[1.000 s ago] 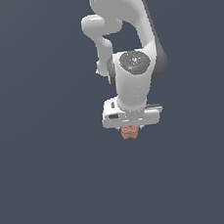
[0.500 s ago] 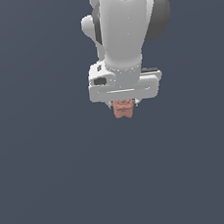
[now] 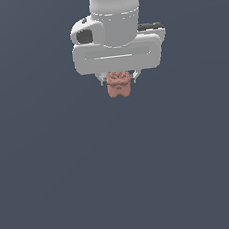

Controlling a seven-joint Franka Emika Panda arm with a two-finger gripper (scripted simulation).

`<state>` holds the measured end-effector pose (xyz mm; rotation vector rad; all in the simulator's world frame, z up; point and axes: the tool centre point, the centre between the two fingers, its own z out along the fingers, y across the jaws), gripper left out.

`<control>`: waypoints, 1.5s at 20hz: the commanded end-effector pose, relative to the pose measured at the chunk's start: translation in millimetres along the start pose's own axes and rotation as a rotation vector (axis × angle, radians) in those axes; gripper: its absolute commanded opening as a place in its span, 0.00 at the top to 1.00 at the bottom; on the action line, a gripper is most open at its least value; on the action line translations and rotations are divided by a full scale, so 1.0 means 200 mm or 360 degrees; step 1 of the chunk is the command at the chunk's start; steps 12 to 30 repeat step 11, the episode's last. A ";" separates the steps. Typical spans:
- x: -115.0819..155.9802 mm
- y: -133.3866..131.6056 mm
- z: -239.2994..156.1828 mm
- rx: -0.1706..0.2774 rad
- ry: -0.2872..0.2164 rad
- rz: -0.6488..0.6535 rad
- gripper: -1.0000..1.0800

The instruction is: Pick up the object and move it to a goal position.

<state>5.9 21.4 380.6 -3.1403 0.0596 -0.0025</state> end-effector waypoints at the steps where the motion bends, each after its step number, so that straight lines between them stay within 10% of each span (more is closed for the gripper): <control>1: -0.01 0.02 -0.08 0.0000 -0.0003 0.0000 1.00; 30: -0.02 0.04 -0.20 -0.0001 -0.0002 0.0000 1.00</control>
